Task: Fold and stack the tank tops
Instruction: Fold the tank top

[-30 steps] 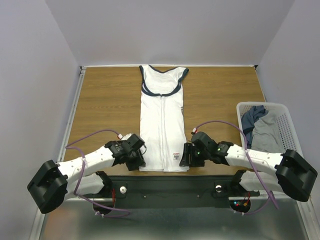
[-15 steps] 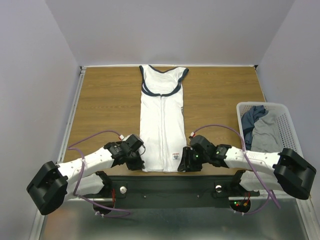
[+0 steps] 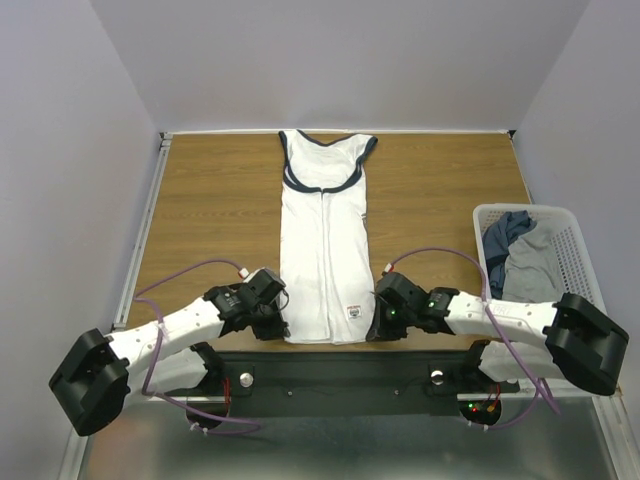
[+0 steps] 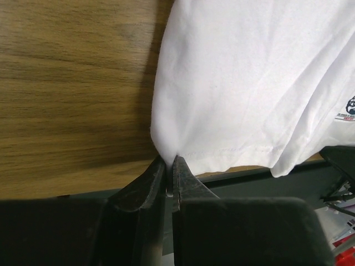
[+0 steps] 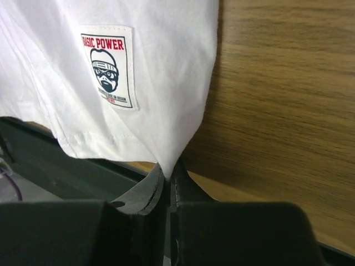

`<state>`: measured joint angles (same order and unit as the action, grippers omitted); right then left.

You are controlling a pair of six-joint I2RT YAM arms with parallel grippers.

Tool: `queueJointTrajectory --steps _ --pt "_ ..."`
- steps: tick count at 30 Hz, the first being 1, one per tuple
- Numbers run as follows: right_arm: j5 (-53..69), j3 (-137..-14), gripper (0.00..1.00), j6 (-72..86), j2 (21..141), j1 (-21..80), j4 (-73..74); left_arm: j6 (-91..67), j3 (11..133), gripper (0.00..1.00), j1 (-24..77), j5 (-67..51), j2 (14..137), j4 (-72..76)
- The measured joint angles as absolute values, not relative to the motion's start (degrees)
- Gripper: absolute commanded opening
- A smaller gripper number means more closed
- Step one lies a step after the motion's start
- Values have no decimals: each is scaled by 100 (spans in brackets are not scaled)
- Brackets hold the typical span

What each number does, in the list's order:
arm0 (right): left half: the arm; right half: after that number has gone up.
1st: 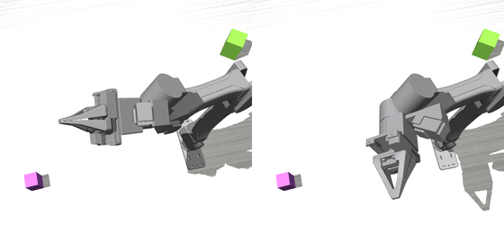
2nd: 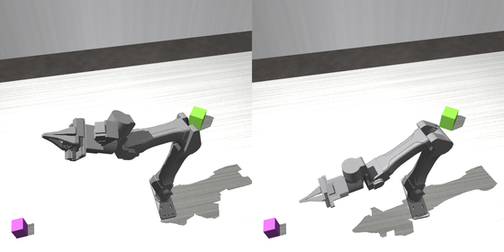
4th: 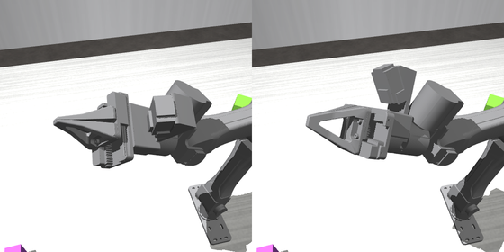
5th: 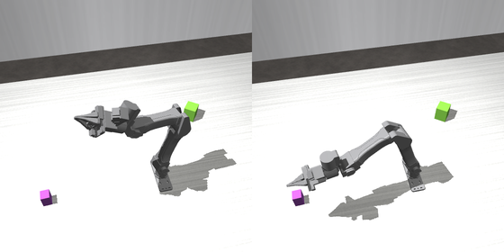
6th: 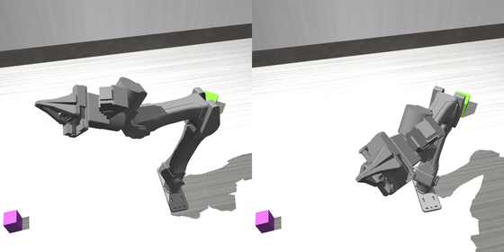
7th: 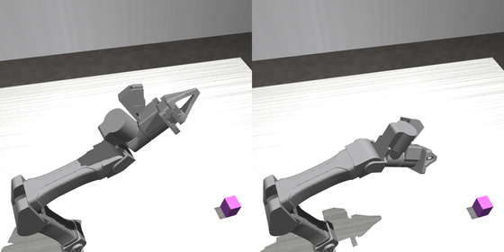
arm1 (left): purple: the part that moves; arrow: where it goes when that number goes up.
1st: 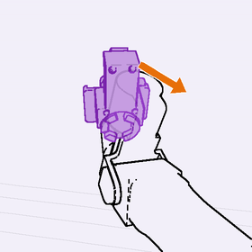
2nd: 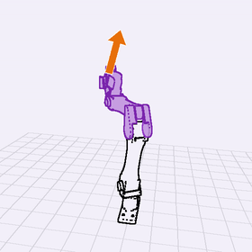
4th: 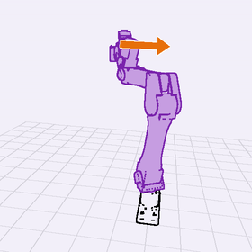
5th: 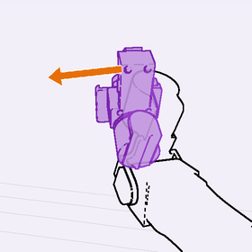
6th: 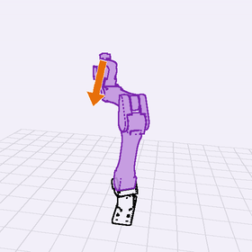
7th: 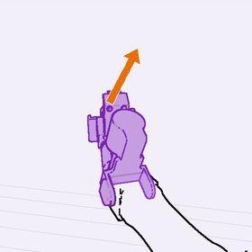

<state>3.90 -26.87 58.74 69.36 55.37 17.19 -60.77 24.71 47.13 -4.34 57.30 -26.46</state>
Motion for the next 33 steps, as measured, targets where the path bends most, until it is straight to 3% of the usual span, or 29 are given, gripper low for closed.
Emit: queueJointTrajectory --steps 6,18,33 --pt "-161 -2912 3 5811 6941 5940 2185 -6110 2471 0 4818 -480 5483 -2635" --pt "-875 -3317 5 6093 6984 6831 3127 -6956 2375 0 6097 -309 5315 -2613" --pt "-2141 -5087 5 5240 7913 6051 3621 -6031 3503 0 4499 137 5819 -2318"
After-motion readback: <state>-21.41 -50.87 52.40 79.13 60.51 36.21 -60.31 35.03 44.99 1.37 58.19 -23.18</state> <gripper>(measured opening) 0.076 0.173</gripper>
